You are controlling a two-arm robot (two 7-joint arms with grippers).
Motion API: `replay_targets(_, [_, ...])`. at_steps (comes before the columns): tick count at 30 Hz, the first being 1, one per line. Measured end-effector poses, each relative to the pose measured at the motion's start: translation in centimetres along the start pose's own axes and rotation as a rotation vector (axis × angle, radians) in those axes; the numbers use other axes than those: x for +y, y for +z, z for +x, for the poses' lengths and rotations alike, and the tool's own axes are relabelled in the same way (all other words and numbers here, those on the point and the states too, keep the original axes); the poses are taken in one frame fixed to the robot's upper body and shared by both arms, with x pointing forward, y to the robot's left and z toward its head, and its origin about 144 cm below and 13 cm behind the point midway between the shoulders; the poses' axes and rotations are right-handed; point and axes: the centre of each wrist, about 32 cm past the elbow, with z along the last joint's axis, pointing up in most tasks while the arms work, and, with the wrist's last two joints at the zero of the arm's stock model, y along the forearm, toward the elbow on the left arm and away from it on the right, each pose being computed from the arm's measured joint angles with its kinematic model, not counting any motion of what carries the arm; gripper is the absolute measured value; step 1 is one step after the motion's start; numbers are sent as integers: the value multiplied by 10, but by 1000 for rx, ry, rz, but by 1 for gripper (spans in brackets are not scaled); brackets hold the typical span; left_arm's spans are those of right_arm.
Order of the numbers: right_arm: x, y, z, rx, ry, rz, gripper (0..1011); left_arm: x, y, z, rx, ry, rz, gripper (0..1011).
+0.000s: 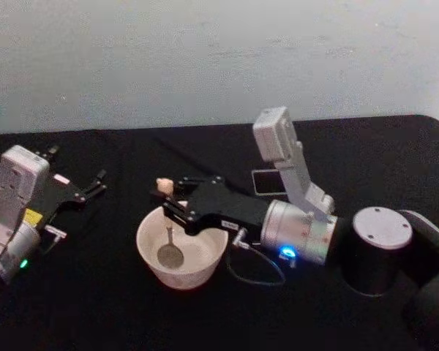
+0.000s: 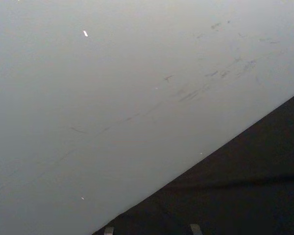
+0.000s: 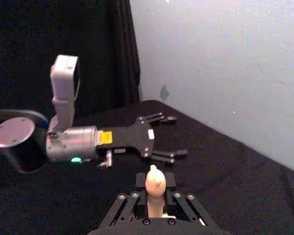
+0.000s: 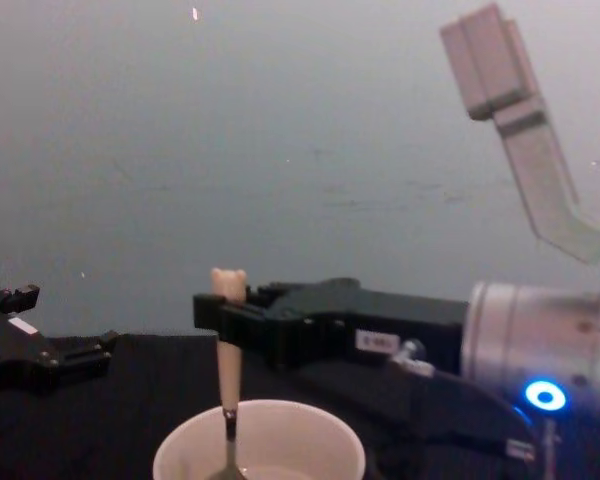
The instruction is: Pick up the stirring spoon with one hand, stir inside the cup, then place it back in its original position.
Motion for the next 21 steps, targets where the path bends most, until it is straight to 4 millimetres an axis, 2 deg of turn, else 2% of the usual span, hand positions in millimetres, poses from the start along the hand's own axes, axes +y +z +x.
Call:
replay_targets(11, [27, 2, 14, -1, -89, -14, 227, 0, 0, 0, 0, 0, 0, 1001])
replay_targets(21, [20, 5, 27, 14, -148, -12, 227, 0, 0, 0, 0, 0, 0, 1001])
